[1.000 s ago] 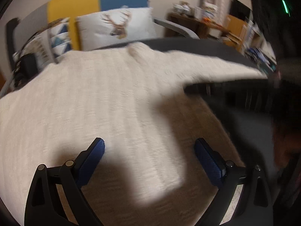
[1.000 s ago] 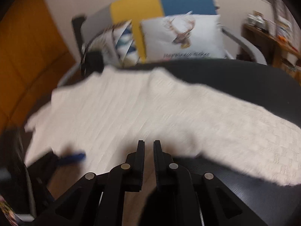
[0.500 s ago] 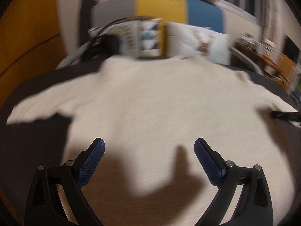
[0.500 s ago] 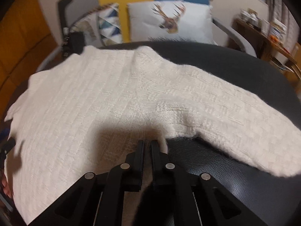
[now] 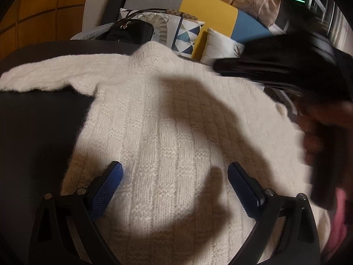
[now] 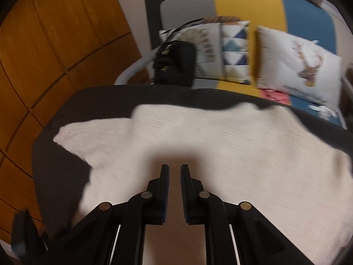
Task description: Fold clothes
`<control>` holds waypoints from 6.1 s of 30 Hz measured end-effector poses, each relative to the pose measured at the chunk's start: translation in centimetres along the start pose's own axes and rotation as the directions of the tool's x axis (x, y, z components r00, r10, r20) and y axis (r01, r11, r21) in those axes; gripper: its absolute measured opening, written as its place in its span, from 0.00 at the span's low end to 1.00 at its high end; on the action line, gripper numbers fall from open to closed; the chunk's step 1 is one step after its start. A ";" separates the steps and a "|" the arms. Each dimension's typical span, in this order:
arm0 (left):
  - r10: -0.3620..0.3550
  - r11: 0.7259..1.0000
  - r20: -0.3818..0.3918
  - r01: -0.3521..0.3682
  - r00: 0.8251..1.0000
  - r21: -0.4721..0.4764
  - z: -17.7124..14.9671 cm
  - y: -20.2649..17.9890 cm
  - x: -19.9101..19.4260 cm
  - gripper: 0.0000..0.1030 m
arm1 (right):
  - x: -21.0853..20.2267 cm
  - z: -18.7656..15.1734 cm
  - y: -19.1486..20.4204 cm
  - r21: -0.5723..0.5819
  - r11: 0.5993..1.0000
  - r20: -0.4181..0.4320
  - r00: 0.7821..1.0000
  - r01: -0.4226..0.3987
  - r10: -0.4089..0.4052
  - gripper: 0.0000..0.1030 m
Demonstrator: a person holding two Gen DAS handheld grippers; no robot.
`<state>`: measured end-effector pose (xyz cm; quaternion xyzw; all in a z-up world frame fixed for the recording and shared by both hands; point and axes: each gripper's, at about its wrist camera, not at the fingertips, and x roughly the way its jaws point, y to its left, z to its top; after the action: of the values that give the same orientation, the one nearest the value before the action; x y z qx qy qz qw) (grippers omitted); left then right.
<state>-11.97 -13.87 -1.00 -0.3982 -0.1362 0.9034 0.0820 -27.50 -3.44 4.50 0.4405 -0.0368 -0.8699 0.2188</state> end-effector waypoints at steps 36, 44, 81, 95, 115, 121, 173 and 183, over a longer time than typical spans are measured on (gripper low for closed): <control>0.461 0.857 -0.060 -0.462 0.885 -0.228 16.6 26.9 3.3 0.34 | 11.5 2.5 4.5 -0.169 0.975 0.010 0.990 0.142 -0.142 0.07; 0.572 0.794 -0.059 -0.570 0.818 -0.210 17.2 33.4 2.3 0.75 | 11.5 2.5 4.4 -0.168 0.976 0.010 0.990 0.138 -0.139 0.07; 0.501 0.863 -0.029 -0.501 0.865 -0.061 15.7 20.9 9.0 0.97 | 9.1 2.8 0.8 0.018 1.000 0.062 0.998 -0.003 0.002 0.10; 0.537 0.842 -0.005 -0.537 0.843 -0.059 15.0 20.1 8.7 0.99 | 14.4 6.8 1.2 -0.049 0.995 0.010 0.996 0.088 -0.087 0.08; 0.519 0.850 -0.049 -0.522 0.853 -0.076 15.1 20.4 6.9 0.99 | -2.9 -7.4 -10.4 -0.007 0.946 -0.073 0.944 0.323 -0.323 0.15; 0.421 0.907 0.120 -0.419 0.899 -0.042 11.5 13.1 0.9 0.99 | -8.9 -13.1 -12.4 0.087 0.946 -0.042 0.950 0.311 -0.308 0.15; 0.095 0.652 0.084 -0.126 0.992 0.747 -6.7 -11.9 0.8 0.97 | -17.2 -27.0 -4.1 -0.032 0.993 -0.088 0.990 0.112 -0.115 0.29; 0.030 0.789 0.017 -0.034 0.999 0.613 -6.4 -8.4 0.1 0.98 | -17.2 -27.2 -3.7 -0.095 0.984 -0.084 0.983 0.152 -0.160 0.04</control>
<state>-6.93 -4.69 -2.62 -0.3493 0.1706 0.9014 0.1909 1.34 10.51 -0.09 0.4711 0.0462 -0.8642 0.1703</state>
